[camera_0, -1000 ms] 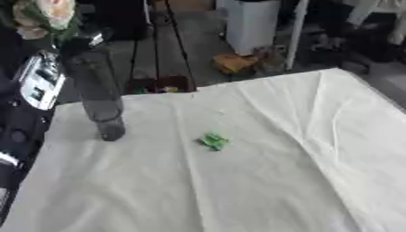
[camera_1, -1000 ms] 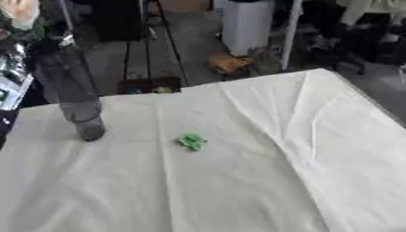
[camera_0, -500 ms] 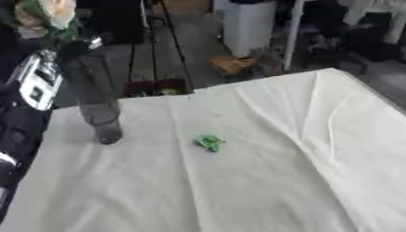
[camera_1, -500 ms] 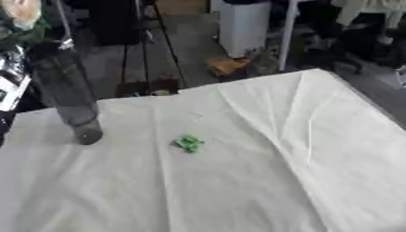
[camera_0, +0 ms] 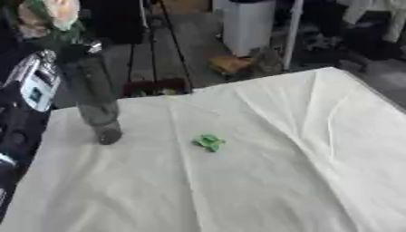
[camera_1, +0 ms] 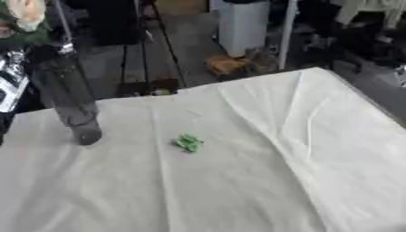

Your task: Arrange flowers into the vase.

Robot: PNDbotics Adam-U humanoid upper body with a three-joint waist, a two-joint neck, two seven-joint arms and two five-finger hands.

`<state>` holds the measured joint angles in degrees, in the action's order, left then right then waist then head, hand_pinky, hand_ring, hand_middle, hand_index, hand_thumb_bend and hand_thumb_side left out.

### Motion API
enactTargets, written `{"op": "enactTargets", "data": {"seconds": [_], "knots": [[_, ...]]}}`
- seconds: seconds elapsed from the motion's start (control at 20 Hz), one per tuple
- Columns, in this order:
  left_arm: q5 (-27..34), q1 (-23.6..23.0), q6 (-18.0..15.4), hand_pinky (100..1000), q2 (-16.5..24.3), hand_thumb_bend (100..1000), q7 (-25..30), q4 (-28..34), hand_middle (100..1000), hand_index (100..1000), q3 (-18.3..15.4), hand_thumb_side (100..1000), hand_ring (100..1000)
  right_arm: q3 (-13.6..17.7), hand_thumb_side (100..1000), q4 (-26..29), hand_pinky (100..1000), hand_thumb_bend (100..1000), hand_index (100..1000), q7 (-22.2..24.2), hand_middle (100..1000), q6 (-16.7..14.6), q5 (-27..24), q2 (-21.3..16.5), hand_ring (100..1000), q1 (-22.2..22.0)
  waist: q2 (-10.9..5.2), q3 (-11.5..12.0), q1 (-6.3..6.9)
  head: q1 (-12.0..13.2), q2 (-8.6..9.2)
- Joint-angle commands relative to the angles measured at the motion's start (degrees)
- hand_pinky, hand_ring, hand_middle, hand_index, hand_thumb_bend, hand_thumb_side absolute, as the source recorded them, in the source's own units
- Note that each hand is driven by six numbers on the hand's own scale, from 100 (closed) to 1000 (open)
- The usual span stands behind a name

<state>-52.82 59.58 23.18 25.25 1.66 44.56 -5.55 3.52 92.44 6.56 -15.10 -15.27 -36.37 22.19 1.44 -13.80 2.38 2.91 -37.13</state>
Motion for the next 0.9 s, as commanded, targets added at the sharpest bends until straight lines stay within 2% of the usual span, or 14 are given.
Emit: {"op": "enactTargets", "data": {"seconds": [0.05, 0.9], "knots": [[-1.3, 1.4, -0.1, 854, 1.6, 1000, 1.2, 0.9, 790, 837, -0.4, 815, 819, 0.6, 501, 0.2, 802, 163, 949, 0.2, 871, -0.1, -0.4, -1.2, 836, 0.6, -0.5, 0.0, -0.27, -0.1, -0.04], [-4.3, -0.5, -1.8, 849, 1.0, 1000, 6.0, 2.8, 789, 840, 0.8, 826, 818, 0.7, 502, 0.1, 803, 161, 950, 0.3, 870, -0.2, -0.4, -0.9, 837, 0.3, -0.72, 1.7, -0.54, -0.8, -0.47]]}}
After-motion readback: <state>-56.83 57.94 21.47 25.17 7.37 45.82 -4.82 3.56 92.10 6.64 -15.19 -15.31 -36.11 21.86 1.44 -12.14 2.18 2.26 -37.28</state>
